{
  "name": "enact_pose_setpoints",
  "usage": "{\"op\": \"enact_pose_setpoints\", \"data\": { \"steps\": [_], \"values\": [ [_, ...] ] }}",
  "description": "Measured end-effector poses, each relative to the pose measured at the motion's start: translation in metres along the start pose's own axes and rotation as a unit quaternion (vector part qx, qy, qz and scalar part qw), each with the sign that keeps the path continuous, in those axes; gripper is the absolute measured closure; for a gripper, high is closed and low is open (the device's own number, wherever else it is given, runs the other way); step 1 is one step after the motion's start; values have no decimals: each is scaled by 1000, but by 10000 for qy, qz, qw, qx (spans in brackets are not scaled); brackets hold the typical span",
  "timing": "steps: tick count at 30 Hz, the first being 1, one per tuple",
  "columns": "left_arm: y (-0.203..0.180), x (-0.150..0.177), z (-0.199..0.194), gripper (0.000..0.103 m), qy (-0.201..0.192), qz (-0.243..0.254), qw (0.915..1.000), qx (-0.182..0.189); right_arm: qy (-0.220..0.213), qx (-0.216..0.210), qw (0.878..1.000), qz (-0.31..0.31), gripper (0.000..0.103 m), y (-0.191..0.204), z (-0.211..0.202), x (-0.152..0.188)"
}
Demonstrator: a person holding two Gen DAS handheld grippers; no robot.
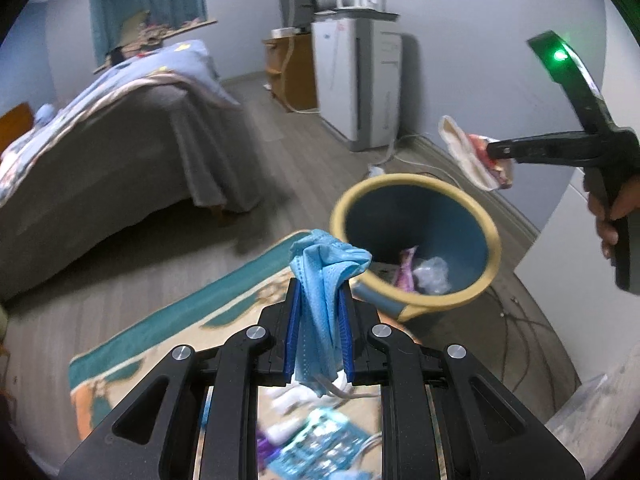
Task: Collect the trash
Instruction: 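Carry the paper bag over the bin with the right tool while the left carries the mask, then open both tools over the bin, dropping the mask and paper bag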
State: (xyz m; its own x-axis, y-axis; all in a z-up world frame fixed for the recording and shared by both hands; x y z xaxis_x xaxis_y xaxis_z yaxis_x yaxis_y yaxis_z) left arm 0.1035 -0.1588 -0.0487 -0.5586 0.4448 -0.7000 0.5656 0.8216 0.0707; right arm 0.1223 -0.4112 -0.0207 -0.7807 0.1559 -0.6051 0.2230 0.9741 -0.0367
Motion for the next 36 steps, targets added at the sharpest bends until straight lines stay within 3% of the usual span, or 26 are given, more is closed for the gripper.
{"op": "enact_pose_setpoints", "data": {
  "steps": [7, 18, 26, 29, 34, 36],
  "values": [
    [-39, -15, 40, 84, 328, 173, 9983, 444, 194, 100, 9997, 121, 92, -14, 25, 4],
    [-60, -30, 90, 84, 444, 296, 9974, 486, 399, 68, 9986, 348, 92, -23, 49, 6],
    [-77, -26, 123, 82, 635, 310, 9963, 492, 617, -328, 9950, 712, 92, -29, 61, 9],
    [-80, -23, 130, 76, 718, 327, 9958, 470, 721, -332, 9941, 735, 91, -28, 66, 11],
    [-81, -24, 128, 47, 611, 358, 9966, 422, 774, -337, 9933, 787, 90, -27, 67, 12],
    [-80, -25, 126, 36, 563, 336, 9970, 417, 757, -366, 9928, 848, 83, -29, 68, 12]
  ]
}}
Point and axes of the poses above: each gripper's, at about its wrist camera, not at the fingertips, and z roughly the way its jaws point, y to its left, x to its underside, the point moved 1 cm from there along z, roughly the way its jaws point
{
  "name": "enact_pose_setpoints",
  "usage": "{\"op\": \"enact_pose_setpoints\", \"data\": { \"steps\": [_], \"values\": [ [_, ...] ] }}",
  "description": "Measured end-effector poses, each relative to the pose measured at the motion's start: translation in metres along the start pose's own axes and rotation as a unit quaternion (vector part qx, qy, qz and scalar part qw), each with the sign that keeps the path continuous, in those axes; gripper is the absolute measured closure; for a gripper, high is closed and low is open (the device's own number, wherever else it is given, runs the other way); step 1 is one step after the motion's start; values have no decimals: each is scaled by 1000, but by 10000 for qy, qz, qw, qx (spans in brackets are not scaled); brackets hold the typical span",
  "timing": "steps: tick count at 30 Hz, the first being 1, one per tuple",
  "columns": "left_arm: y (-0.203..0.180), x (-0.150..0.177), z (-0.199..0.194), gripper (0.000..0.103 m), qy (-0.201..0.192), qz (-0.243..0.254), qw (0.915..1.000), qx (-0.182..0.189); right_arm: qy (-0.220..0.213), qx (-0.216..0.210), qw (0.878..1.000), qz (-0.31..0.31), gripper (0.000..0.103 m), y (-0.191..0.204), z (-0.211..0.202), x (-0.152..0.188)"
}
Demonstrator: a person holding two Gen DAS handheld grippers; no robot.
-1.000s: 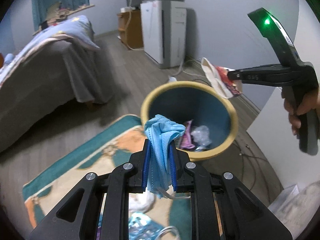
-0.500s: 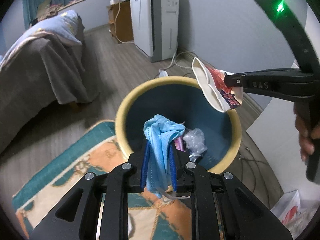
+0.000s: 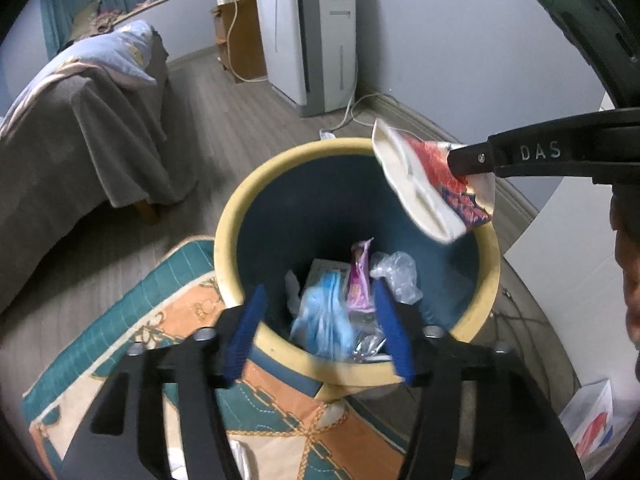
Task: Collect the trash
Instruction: 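Open both tools over the bin, dropping the mask and paper bag, then move both open tools back over the trash on the mat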
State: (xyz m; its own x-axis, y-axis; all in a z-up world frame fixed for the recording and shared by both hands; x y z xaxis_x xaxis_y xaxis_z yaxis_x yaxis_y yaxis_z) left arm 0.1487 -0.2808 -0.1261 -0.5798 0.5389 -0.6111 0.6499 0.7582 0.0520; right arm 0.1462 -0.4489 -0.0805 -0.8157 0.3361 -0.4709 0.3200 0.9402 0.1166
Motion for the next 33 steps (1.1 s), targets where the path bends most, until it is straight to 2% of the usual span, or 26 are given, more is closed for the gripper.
{"op": "enact_pose_setpoints", "data": {
  "steps": [2, 5, 7, 9, 12, 16, 22, 26, 33],
  "values": [
    [2, -2, 0, 31, -37, -27, 10000, -6, -25, -28, 10000, 29, 71, -1, 0, -1],
    [4, 0, -2, 23, -53, -57, 9999, -67, -36, -32, 10000, 46, 67, -1, 0, -1],
    [8, 2, -6, 13, -78, -129, 9998, -88, -49, -57, 9999, 94, 54, -1, -1, -1],
    [13, 5, -13, 9, -134, -201, 9996, -152, -95, -125, 9997, 164, 27, -3, -5, -2],
    [24, 11, -27, 7, -205, -369, 9989, -227, -260, -194, 9992, 222, 7, 0, -15, -5],
    [48, 26, -55, 6, -326, -708, 9962, -393, -437, -170, 9988, 162, 6, 9, -28, -8],
    [85, 44, -107, 5, -418, -899, 9884, -1149, -565, -130, 9983, -115, 6, 38, -44, -8],
    [107, 63, -147, 5, -519, -1024, 9830, -1433, -658, -128, 9971, -347, 6, 59, -58, 0],
    [134, 115, -200, 5, -482, -1425, 9714, -1838, -465, -457, 9966, -496, 6, 109, -75, 31]
  ]
}}
Point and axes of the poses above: each gripper's, at about its wrist camera, not at the fingertips, and z roughly the way its jaws point, y to its left, x to its underside, the point moved 1 cm from there along z, roughly the way its jaws point
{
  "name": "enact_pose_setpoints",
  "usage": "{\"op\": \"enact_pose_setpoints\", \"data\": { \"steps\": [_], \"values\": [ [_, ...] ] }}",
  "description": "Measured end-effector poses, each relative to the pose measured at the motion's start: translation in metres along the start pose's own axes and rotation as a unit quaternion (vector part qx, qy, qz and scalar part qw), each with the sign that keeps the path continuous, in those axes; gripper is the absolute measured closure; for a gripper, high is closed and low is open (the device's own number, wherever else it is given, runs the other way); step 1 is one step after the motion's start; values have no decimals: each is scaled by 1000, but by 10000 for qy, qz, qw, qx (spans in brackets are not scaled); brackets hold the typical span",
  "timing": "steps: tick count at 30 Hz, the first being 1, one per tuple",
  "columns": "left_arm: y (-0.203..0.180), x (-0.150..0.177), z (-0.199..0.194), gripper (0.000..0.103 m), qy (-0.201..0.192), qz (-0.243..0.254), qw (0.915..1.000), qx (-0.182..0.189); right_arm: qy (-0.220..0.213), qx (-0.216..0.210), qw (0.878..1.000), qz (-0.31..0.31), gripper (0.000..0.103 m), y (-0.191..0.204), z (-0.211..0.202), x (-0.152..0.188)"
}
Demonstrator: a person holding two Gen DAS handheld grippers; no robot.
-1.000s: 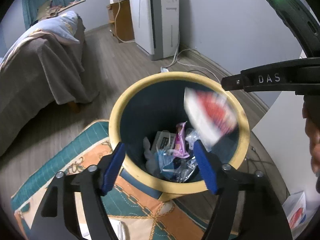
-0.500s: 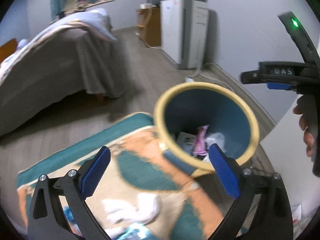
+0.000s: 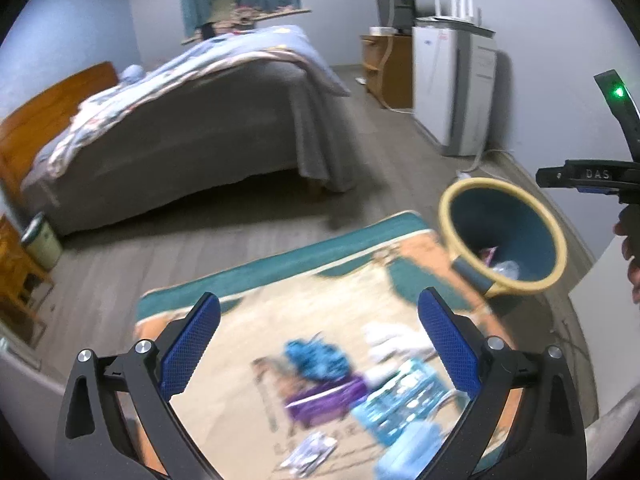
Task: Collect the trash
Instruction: 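Move both open tools back over the trash on the mat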
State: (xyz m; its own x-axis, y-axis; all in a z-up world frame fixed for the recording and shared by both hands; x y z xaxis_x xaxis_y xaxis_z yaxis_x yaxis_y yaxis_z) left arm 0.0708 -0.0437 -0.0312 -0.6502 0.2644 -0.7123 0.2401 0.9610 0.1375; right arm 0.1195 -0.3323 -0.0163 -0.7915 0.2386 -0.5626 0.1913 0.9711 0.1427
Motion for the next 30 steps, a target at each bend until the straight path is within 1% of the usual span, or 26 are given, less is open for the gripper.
{"op": "enact_pose_setpoints", "data": {
  "steps": [2, 5, 8, 10, 12, 15, 18, 20, 24, 30],
  "values": [
    [12, 13, -6, 5, 18, -106, 9999, -63, 97, -94, 9999, -77, 6, 18, -2, 12],
    [29, 29, -7, 5, 222, -287, 9993, -104, 260, -170, 9993, -225, 6, 44, -1, 34],
    [42, 39, -13, 5, 186, -304, 9992, -170, 394, -109, 9981, -452, 6, 67, 2, 55],
    [50, 46, -14, 5, 238, -367, 9990, -124, 492, -100, 9970, -593, 6, 83, 6, 70],
    [57, 55, -12, 5, 373, -481, 9981, -109, 571, -125, 9958, -699, 6, 94, 10, 82],
    [63, 62, -7, 5, 550, -568, 9967, -179, 723, 75, 9924, -994, 6, 110, 20, 103],
    [68, 66, -7, 5, 606, -561, 9962, -280, 914, 225, 9865, -1337, 6, 127, 29, 127],
    [73, 68, -7, 5, 615, -551, 9961, -310, 1031, 228, 9830, -1505, 6, 135, 33, 141],
    [83, 73, -6, 5, 685, -564, 9954, -347, 1227, 120, 9827, -1379, 6, 144, 39, 160],
    [93, 81, 2, 5, 875, -554, 9942, -296, 1546, -106, 9762, -1514, 6, 163, 43, 189]
  ]
}}
Point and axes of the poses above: each gripper's, at about its wrist camera, not at the fingertips, and z roughly the way its jaws point, y to its left, x to its underside, the point moved 1 cm from there along z, roughly the way its jaws point
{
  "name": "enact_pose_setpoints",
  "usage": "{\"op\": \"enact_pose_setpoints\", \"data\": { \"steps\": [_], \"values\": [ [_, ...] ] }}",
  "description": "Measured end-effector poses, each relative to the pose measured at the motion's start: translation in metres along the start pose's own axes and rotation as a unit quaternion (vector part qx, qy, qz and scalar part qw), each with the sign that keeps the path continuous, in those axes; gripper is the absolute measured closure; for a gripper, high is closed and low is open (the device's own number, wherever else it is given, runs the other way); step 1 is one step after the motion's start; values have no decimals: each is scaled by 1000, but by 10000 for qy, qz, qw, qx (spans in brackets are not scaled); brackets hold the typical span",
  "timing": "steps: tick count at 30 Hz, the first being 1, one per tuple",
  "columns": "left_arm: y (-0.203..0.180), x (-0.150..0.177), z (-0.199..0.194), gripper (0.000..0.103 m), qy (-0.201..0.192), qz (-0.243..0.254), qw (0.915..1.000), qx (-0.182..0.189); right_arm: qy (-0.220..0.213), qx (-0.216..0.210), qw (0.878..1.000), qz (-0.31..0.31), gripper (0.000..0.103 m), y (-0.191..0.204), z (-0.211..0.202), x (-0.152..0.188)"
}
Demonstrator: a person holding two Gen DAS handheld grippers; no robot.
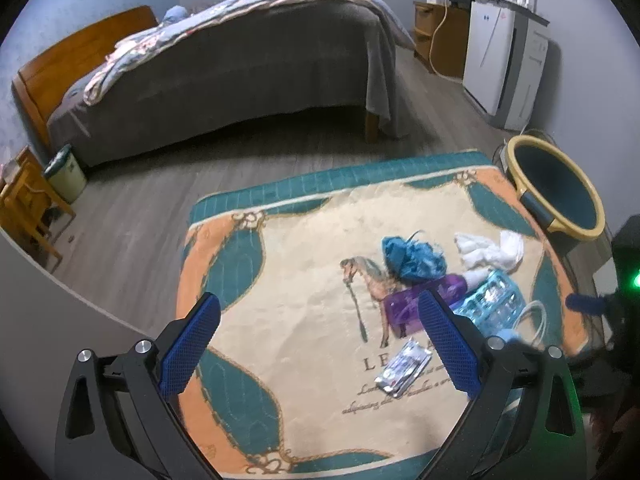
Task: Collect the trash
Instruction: 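Move both open tools back over the trash on the mat, then grasp the silver blister pack with the left tool while the right grasps the white tissue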
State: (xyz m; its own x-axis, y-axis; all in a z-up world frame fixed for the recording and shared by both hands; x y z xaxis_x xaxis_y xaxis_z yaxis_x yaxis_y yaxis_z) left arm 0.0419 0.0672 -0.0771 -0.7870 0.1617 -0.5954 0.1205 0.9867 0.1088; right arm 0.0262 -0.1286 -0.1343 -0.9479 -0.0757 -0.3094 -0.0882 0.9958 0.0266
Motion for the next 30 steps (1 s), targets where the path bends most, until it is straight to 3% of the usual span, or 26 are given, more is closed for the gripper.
{"op": "enact_pose_setpoints", "data": {
  "steps": [1, 4, 7, 8, 11, 14, 23, 25, 30],
  "values": [
    [1, 1, 2, 5, 47, -7, 10000, -15, 52, -38, 10000, -41, 8, 4, 2, 2],
    [5, 2, 7, 5, 174, -126, 9998, 57, 279, -136, 9992, -254, 25, 17, 11, 10],
    [5, 4, 9, 5, 219, -139, 9995, 165, 499, -264, 9976, -405, 58, 24, 18, 15],
    [3, 5, 10, 5, 228, -116, 9995, 177, 572, -344, 9968, -430, 79, 25, 18, 16],
    [-2, 6, 12, 5, 285, -61, 9992, 273, 526, -339, 9970, -449, 98, 25, 8, 13],
    [-9, 8, 17, 5, 356, 18, 9987, 370, 335, -370, 9978, -444, 103, 18, -13, -2],
    [-33, 22, 45, 8, 847, 300, 9939, 637, -284, -401, 9983, -309, 103, -13, -58, -56],
    [-42, 28, 55, 21, 1034, 378, 9910, 766, -234, -409, 9988, -144, 103, -20, -49, -60],
    [-67, 47, 77, 32, 1516, 767, 9813, 908, -50, -253, 9994, 225, 102, -45, -19, -66]
  ]
}}
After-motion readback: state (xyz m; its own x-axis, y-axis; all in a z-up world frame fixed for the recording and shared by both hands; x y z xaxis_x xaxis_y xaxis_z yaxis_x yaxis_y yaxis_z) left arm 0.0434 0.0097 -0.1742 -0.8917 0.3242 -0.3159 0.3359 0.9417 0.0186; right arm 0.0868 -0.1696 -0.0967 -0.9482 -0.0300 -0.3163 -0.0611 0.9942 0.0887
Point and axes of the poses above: each gripper's, at about its wrist camera, not at the fingertips, and z roughly the way its jaws point, y to its left, x to its underside, the point moved 1 cm from there along z, roughly the way its jaws point
